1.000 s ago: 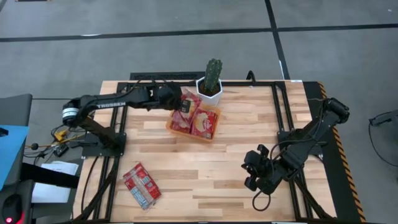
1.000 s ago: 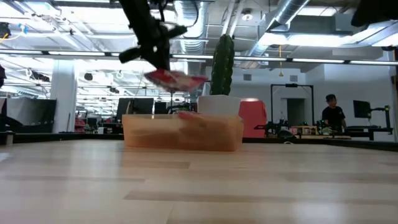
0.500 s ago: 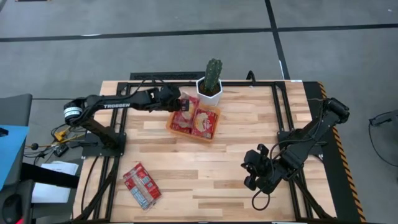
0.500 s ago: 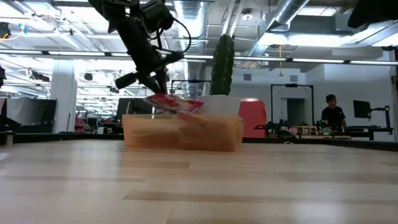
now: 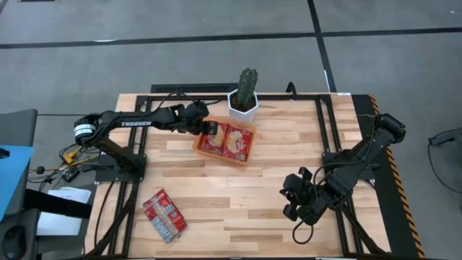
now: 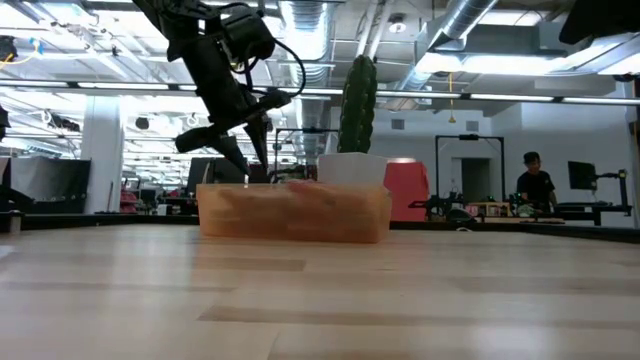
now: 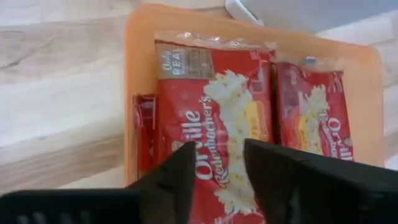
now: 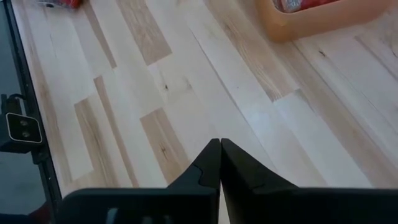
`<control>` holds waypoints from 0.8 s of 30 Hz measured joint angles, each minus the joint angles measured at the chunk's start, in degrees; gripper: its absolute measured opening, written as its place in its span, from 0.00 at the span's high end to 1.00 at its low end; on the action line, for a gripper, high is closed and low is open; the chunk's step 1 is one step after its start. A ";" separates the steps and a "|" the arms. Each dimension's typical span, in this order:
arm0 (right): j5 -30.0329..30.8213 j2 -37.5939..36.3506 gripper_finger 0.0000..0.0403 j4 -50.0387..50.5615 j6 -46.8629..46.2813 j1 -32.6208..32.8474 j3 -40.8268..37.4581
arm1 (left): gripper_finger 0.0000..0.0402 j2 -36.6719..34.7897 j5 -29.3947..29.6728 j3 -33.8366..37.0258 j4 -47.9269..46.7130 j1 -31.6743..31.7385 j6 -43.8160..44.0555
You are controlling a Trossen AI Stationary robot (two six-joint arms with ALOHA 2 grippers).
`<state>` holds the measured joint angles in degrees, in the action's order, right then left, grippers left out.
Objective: Sort popcorn bags into baskets
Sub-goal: Put the popcorn bag into the orange bin, then move the popcorn bags from the bottom left to the center table
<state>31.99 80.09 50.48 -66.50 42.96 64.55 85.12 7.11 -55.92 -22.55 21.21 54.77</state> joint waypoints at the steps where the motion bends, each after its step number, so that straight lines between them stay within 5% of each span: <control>1: -0.02 0.00 0.93 -0.01 0.17 0.00 0.00 | 0.65 0.00 -1.21 0.00 0.02 0.03 -0.04; 7: -0.24 0.01 0.93 -0.04 -0.43 0.08 0.00 | 0.48 -4.87 -21.00 -0.04 -4.89 -0.74 -6.37; 11: -0.19 0.02 0.92 0.00 -0.55 0.42 0.00 | 0.44 -11.90 -24.18 -0.04 -18.10 -9.70 -8.44; 18: 1.53 0.04 0.91 -0.03 -0.57 0.16 0.00 | 0.44 -21.53 -3.28 -0.04 -24.86 -38.43 12.24; 24: 1.12 0.04 0.91 -0.13 -1.03 -1.31 0.00 | 0.44 -19.63 12.79 -0.04 -25.04 -57.51 32.06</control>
<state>33.10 80.14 50.35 -67.53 41.65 64.55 65.49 19.89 -55.96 -47.59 -36.30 86.82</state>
